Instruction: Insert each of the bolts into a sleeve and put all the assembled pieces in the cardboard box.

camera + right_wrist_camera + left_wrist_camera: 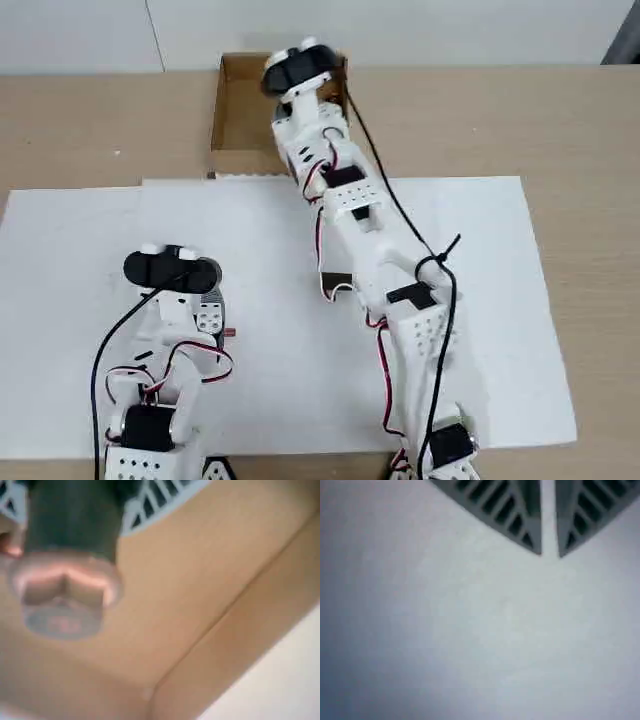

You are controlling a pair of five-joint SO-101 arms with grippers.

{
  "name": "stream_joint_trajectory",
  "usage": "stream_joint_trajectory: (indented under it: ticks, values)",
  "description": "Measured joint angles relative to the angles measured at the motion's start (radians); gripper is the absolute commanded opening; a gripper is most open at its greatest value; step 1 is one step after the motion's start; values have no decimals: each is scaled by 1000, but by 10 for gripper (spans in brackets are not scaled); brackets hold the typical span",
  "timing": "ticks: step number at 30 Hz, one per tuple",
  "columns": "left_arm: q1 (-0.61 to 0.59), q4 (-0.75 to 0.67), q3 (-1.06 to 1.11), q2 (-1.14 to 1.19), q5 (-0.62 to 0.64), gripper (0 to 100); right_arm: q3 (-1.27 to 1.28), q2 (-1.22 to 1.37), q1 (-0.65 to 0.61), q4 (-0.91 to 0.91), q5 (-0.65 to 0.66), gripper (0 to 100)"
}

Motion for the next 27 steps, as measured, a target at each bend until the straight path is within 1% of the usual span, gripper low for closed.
stream_joint_trajectory:
  ticks: [2, 5, 7, 11, 16, 18, 20, 24, 27]
  values:
    - [0, 0, 0, 0, 0, 6, -2, 18, -6, 0, 17, 62]
    - [0, 0, 0, 0, 0, 6, -2, 26, -6, 14, 25, 180]
    - [0, 0, 0, 0, 0, 6, -2, 25, -6, 51, 26, 203]
    - [0, 0, 0, 0, 0, 6, -26, 23, -8, 80, 26, 140]
    - [0, 0, 0, 0, 0, 6, -72, 23, -8, 92, 26, 0]
    - [0, 0, 0, 0, 0, 6, -78, 21, -8, 100, 26, 13]
    - [0, 0, 0, 0, 0, 6, -78, 21, -8, 141, 26, 2]
    - [0, 0, 0, 0, 0, 6, -78, -5, -8, 284, 26, 3]
    - [0, 0, 0, 0, 0, 6, -78, -83, -8, 416, 26, 3]
